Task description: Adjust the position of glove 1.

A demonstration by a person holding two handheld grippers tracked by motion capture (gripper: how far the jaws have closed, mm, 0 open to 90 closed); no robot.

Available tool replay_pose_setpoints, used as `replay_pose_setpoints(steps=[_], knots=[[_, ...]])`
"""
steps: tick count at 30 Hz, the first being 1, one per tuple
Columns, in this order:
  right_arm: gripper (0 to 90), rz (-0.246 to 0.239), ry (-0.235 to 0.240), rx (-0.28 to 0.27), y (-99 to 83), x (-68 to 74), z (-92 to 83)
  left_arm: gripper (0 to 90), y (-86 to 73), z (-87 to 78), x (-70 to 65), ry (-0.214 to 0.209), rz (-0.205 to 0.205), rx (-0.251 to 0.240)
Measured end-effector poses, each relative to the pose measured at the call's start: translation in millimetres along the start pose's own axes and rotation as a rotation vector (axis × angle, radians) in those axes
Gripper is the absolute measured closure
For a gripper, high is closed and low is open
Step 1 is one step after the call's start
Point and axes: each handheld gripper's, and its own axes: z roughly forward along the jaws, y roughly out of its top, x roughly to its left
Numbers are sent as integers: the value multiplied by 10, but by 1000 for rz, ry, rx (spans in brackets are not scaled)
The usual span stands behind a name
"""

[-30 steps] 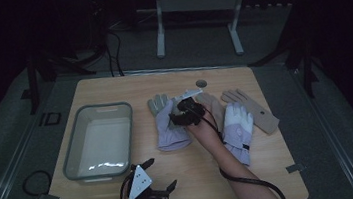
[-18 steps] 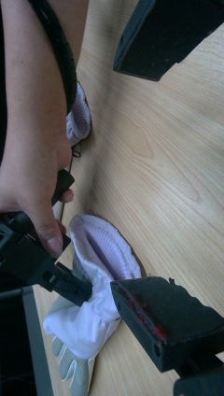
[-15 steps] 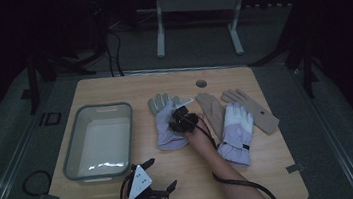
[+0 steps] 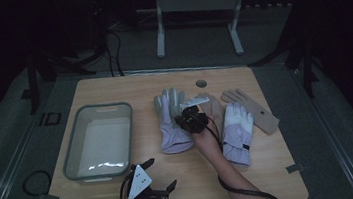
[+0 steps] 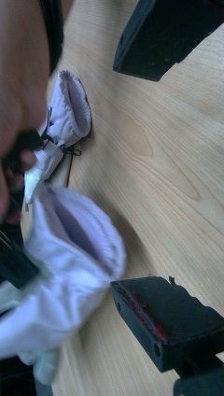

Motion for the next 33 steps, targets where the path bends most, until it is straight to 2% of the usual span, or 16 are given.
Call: replay_pose_setpoints(steps=[4, 6, 8, 9, 10, 13, 14, 15, 16, 18, 20, 22, 23, 24, 28, 33], knots=[[872, 7, 3, -37, -52, 10, -270, 1, 2, 2, -2, 3, 2, 6], [871, 3, -6, -41, -72, 12, -322, 1, 2, 2, -4, 4, 3, 6], [871, 10, -2, -39, -94, 3, -369, 1, 3, 3, -4, 5, 5, 7], [871, 36, 0, -12, -204, -11, -451, 1, 2, 6, -7, 6, 2, 6], [871, 44, -17, -2, -253, -9, -451, 1, 3, 6, -6, 6, 3, 8], [871, 52, -25, 61, -374, -74, -358, 1, 4, 6, -9, 7, 5, 10], [871, 52, -25, 61, -374, -74, -358, 1, 4, 6, -9, 7, 5, 10], [870, 56, -31, 111, -422, -126, -279, 1, 4, 9, -11, 7, 4, 11], [869, 42, -50, 131, -436, -148, -247, 1, 4, 10, -12, 7, 3, 10], [866, 60, -51, 156, -449, -203, -208, 1, 4, 11, -11, 6, 0, 9], [855, 50, -65, 183, -460, -227, -168, 1, 5, 10, -6, 6, 4, 12], [796, 30, -78, 219, -478, -226, -113, 1, 5, 9, -8, 4, 6, 10], [796, 30, -78, 219, -478, -226, -113, 1, 5, 9, -8, 4, 6, 10], [732, 20, -95, 221, -504, -224, -73, 1, 4, 8, -11, 3, 7, 9], [670, -23, -104, 234, -492, -213, -27, 1, 3, 6, -10, 4, 5, 8], [588, -38, -70, 223, -471, -250, -58, 1, 3, 5, -9, 4, 5, 7]])
